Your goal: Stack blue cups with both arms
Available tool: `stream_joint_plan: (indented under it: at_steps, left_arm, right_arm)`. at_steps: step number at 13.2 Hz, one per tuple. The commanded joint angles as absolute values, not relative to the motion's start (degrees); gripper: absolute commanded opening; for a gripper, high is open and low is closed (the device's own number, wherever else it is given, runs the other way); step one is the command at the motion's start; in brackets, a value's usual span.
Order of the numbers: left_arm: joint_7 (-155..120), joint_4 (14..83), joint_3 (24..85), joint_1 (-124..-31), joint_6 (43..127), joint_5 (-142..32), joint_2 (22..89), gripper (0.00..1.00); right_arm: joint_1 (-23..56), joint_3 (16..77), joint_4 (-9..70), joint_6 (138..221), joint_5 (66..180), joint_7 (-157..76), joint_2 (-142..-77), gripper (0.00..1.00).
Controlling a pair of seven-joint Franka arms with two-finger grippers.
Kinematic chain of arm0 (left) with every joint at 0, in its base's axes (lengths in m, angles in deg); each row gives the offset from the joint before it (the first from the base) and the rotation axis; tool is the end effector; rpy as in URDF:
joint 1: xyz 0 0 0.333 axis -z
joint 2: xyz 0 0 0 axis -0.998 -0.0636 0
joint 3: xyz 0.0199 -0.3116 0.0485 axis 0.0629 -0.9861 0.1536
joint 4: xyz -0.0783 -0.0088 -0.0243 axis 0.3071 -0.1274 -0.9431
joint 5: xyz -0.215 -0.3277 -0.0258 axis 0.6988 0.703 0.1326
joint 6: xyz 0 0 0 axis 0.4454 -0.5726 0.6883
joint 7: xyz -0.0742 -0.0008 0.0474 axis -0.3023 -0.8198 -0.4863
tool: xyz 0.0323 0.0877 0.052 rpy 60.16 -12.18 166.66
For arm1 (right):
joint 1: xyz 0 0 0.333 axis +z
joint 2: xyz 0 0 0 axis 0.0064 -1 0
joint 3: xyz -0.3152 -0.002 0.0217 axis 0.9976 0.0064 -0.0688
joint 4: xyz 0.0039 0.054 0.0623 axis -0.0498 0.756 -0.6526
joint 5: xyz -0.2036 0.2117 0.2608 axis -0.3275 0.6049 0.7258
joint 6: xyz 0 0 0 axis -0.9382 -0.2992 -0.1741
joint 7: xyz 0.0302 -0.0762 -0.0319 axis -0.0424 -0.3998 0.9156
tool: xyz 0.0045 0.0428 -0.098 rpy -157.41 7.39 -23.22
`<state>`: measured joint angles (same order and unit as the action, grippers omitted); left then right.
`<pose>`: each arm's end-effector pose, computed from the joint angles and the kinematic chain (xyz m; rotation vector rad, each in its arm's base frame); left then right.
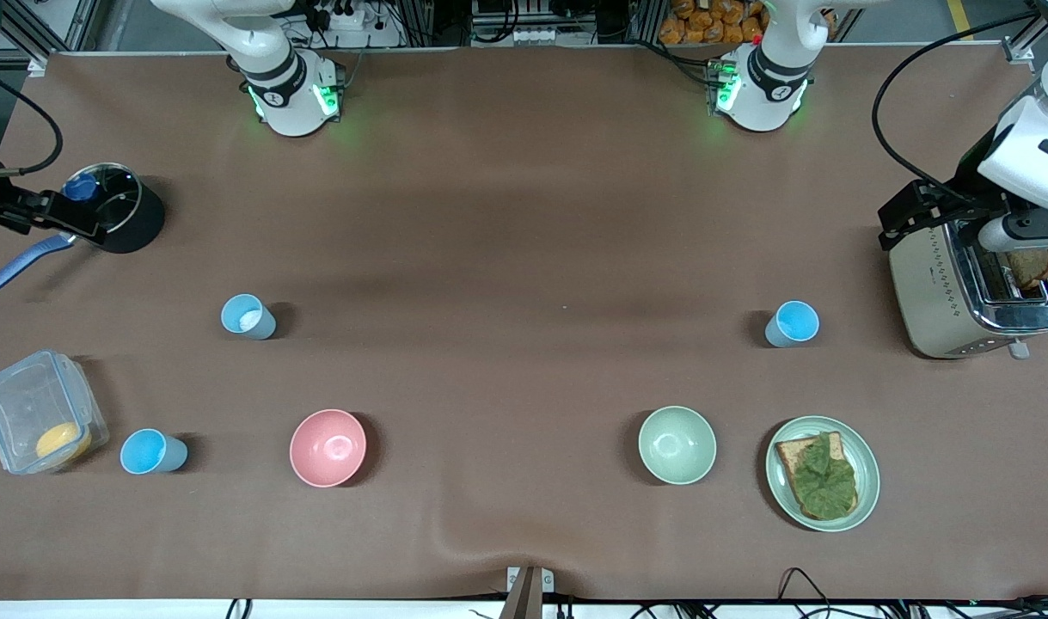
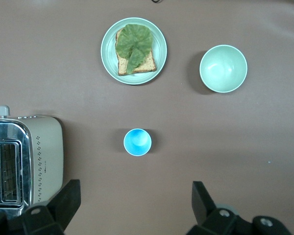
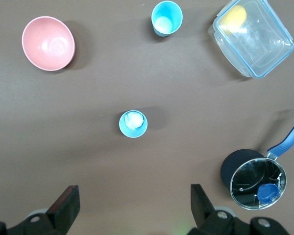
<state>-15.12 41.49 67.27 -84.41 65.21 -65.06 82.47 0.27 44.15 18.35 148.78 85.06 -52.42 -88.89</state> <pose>0.5546 -0.0698 0.6273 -3.1296 -0.0420 -0.1552 0.5593 -0.0275 0.6180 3.1025 -0.2565 -0.1245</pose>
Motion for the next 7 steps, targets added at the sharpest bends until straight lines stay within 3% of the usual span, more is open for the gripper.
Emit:
stream_joint_plan:
  at_steps: [1, 7]
  left_arm:
    - [-17.1, 41.43, 67.28, -84.86, 62.75, -64.28, 83.01, 1.0]
    - [-16.93, 43.52, 67.81, -85.03, 62.12, -65.24, 80.91, 1.0]
  right_arm:
    - [1.13, 44.81, 17.67, 148.58, 84.64, -54.05, -89.05, 1.0]
    - [0.95, 44.55, 17.67, 148.67, 84.55, -54.05, -89.4, 1.0]
